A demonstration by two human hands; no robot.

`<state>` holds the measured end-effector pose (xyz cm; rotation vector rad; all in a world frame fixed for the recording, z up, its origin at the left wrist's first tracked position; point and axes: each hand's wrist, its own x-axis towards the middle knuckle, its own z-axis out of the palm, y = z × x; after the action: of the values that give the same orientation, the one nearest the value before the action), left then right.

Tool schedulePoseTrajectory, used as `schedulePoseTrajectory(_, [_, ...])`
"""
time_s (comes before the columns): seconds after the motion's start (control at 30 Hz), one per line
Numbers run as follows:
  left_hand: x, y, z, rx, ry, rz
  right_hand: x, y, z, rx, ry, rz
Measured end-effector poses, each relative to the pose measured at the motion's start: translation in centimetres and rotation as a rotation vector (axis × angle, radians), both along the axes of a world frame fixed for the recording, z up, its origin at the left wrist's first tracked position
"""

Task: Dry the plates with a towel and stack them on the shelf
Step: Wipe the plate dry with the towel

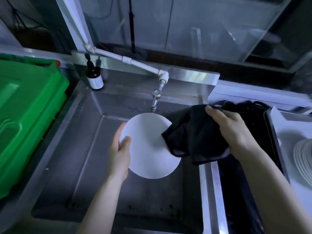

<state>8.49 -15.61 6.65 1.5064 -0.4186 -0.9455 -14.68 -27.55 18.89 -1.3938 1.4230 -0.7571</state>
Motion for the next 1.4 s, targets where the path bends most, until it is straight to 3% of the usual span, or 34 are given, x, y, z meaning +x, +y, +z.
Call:
schedulePoseTrajectory(0.1, [-0.4,-0.3,1.4,-0.048,0.014,0.018,1.5,2.1,2.3,-0.437,0.238,0.195])
schedulePoseTrajectory(0.17, [-0.7,-0.7,2.3,-0.081,0.047,0.047,2.6,3.9,1.9,-0.737,0.487,0.438])
schedulePoseTrajectory(0.27, [-1.2,-1.0,3.9,-0.14,0.067,0.07,3.7,7.1,-0.8,-0.892,0.887,0.695])
schedulePoseTrajectory(0.33, [-1.5,-0.8,4.8,-0.169,0.041,0.063,3.6,8.6,-1.9,-0.908,0.992,0.752])
schedulePoseTrajectory(0.53, [-1.4,0.0,5.4,-0.182,0.092,0.08,5.7,7.1,-1.6,-0.942,0.779,0.643])
schedulePoseTrajectory(0.67, [-1.8,0.0,6.5,-0.219,0.066,0.01,8.1,6.2,-2.4,-0.749,0.852,0.677])
schedulePoseTrajectory(0.77, [-0.8,-0.1,7.1,-0.255,0.065,0.032,7.9,6.9,-3.0,-0.784,0.875,0.617])
schedulePoseTrajectory(0.93, [0.1,-0.9,7.3,-0.257,0.097,0.095,8.1,9.4,-3.7,-0.863,0.74,0.929])
schedulePoseTrajectory(1.0, [-0.1,-1.4,7.7,-0.273,0.104,0.072,9.1,8.3,-3.2,-0.883,0.697,0.961])
schedulePoseTrajectory(1.17, [-1.2,-2.0,9.1,-0.325,0.058,0.037,12.3,5.3,-1.9,-0.863,0.68,0.617])
schedulePoseTrajectory(1.27, [-0.8,-1.5,9.9,-0.332,0.017,0.11,12.3,3.3,-1.6,-0.811,0.768,0.414])
schedulePoseTrajectory(1.4, [1.1,-1.0,10.2,-0.29,0.055,0.244,8.9,3.1,-2.0,-0.74,0.897,0.391])
